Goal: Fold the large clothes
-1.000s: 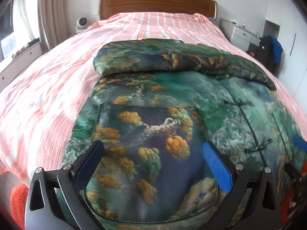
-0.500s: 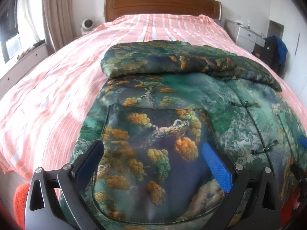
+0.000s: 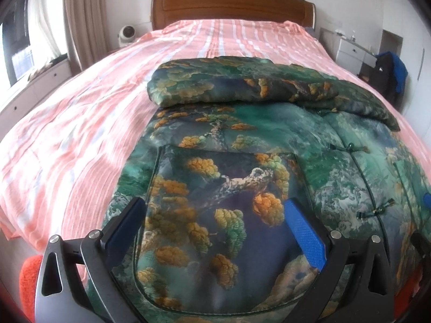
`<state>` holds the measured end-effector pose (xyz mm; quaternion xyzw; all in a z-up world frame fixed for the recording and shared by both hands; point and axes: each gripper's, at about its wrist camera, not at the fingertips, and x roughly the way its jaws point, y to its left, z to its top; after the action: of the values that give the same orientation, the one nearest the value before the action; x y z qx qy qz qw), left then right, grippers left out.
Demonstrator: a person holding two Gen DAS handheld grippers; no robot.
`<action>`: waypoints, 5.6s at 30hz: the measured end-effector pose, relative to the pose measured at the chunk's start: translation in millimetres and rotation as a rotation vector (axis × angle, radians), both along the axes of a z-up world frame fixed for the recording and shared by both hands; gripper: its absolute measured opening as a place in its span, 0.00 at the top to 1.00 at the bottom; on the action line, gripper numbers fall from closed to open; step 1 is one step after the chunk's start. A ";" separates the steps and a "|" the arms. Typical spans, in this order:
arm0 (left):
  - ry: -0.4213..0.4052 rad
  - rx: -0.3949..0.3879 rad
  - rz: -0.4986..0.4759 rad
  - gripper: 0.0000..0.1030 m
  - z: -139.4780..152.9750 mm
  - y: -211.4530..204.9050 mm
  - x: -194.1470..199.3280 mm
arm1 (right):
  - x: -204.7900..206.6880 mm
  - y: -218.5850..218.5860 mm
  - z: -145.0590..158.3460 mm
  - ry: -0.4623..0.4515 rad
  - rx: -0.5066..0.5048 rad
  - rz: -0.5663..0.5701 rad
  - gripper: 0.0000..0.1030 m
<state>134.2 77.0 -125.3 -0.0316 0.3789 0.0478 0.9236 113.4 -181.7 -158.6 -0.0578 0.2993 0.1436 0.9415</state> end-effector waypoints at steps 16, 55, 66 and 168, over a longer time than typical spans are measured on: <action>0.000 0.005 0.014 0.01 -0.9 3.0 0.0 | 0.1 0.4 0.0 -0.001 0.000 0.001 0.05; 0.006 0.027 0.042 0.01 -2.4 7.4 -0.6 | 0.1 0.5 -0.7 0.001 0.002 0.001 0.05; 0.008 0.034 0.051 0.01 -2.9 8.7 0.3 | 0.3 0.8 -1.0 0.001 0.001 0.002 0.05; 0.193 -0.229 -0.310 0.90 152.7 69.8 36.5 | 87.1 -225.7 94.6 0.584 0.698 -0.055 0.89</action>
<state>170.7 146.8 27.4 -0.0730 0.4688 -0.1353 0.8698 200.5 -407.4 -63.9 0.3139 0.4872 0.2212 0.7844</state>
